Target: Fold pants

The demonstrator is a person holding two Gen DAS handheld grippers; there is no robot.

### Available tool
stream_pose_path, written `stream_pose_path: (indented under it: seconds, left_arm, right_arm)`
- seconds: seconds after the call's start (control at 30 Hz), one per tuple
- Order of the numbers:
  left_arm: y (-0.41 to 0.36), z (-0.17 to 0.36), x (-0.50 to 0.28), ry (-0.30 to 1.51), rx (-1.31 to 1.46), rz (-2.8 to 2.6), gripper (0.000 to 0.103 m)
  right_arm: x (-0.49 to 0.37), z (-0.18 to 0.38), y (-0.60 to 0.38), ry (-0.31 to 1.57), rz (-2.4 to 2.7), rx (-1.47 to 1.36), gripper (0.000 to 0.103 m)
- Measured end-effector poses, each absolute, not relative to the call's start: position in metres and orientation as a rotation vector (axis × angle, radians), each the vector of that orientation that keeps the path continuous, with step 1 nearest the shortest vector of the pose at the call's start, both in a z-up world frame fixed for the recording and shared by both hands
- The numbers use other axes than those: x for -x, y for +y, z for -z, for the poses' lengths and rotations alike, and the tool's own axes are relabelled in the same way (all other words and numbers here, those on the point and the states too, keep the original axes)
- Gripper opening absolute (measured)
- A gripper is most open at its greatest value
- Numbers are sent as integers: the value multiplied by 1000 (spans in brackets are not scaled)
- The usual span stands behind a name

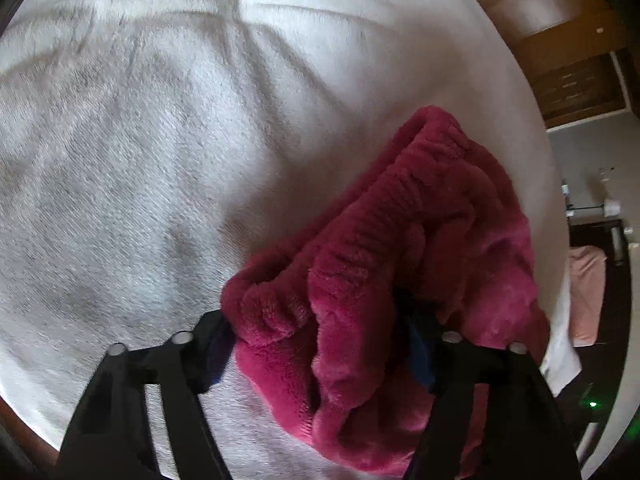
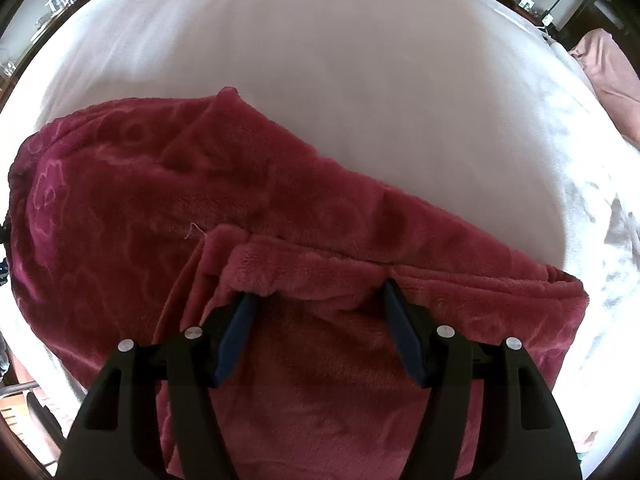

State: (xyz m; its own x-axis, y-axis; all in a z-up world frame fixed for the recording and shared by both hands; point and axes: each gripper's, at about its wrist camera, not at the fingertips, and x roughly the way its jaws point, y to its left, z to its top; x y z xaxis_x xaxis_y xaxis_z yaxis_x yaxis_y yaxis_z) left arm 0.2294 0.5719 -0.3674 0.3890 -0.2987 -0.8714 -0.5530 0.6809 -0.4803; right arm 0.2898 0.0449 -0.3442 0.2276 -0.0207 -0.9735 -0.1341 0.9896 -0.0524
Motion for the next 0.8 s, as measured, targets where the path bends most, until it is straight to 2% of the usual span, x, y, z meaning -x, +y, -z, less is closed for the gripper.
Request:
stream_pose_path:
  seconds: [0.03,0.07,0.13,0.23,0.57,0.8]
  left_arm:
    - [571,366,-230,1199,851,-188,55]
    - [569,366,-230,1200,845,-188,53]
    - [569,361,-228,1200,840,-188,38]
    - [567,348,-223,1189,836,-184,32]
    - [550,282,-221,1087,780,-141,28]
    - [504,226,-221,1012,705,-77,28]
  right_arm:
    - [-289,345,45,1338,-78,136,66]
    - [-288,345,46,1336,-79,137,66]
    - [-284,343,46,1335,-79,136,66]
    - [-282,342,45,1335,-79,136,66]
    - [-269,324,31,1291,-121,120,66]
    - [-235,296,-20,1224,-112,44,66]
